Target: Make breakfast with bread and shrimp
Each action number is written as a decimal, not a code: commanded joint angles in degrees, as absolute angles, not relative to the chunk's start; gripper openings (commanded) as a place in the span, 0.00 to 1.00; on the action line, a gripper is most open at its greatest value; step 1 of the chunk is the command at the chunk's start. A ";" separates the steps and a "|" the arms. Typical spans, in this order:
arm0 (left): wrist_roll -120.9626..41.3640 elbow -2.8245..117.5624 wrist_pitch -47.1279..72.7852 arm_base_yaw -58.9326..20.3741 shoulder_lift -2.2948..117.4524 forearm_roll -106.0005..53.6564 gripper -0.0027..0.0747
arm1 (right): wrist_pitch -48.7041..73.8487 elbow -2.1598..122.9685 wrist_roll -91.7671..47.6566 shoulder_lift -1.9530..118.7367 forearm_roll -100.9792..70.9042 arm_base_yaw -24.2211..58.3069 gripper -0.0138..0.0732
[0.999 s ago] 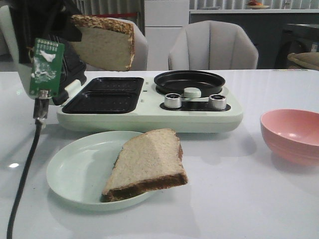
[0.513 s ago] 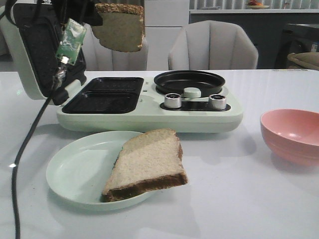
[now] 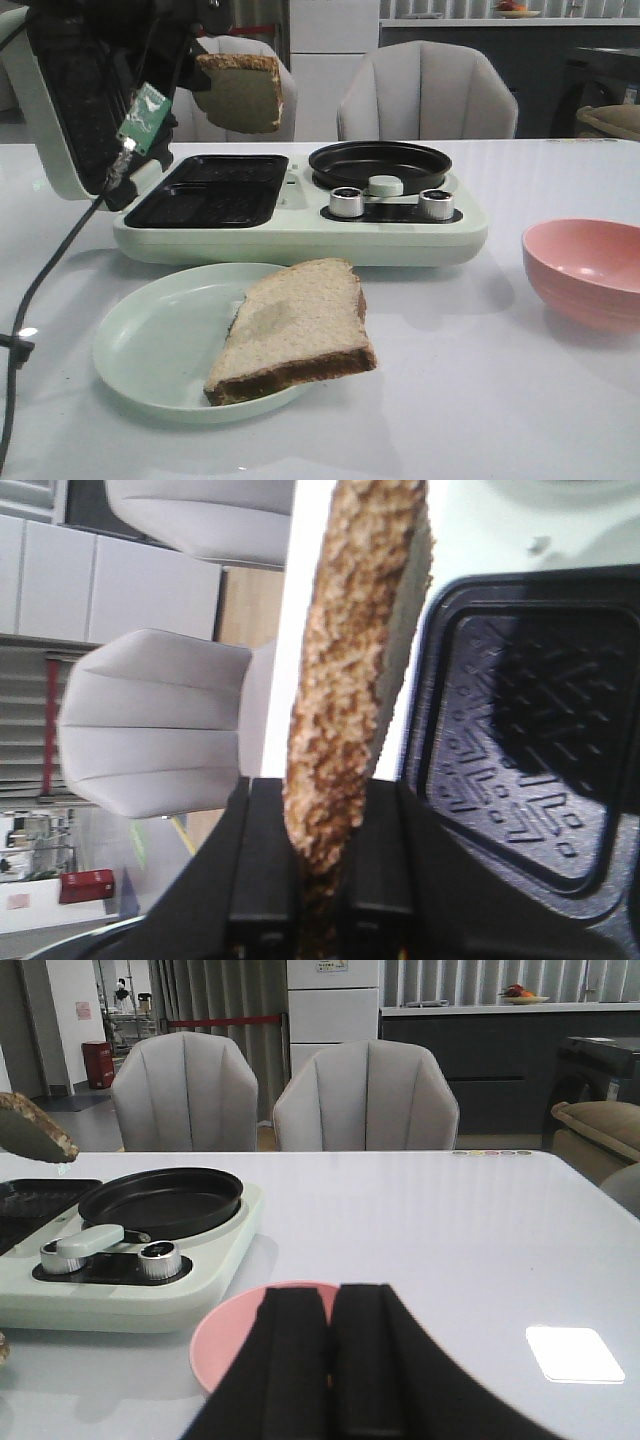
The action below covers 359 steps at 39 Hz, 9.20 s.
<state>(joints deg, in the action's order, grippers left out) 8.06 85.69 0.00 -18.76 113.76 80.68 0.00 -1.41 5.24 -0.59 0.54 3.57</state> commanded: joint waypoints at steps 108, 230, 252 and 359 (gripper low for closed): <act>8.84 82.03 20.48 -24.77 99.44 39.23 0.84 | -5.09 -0.60 5.16 -1.84 1.16 3.31 0.31; -9.14 20.26 23.49 -19.51 0.94 -10.85 0.84 | 7.00 24.34 5.16 20.09 0.87 3.57 0.31; -9.14 20.26 23.49 -19.51 0.94 -10.85 0.84 | 12.25 28.66 5.16 28.51 -0.31 4.60 0.72; -9.14 20.26 23.49 -19.51 0.94 -10.85 0.84 | 33.53 62.61 -37.37 100.83 -72.02 21.30 0.43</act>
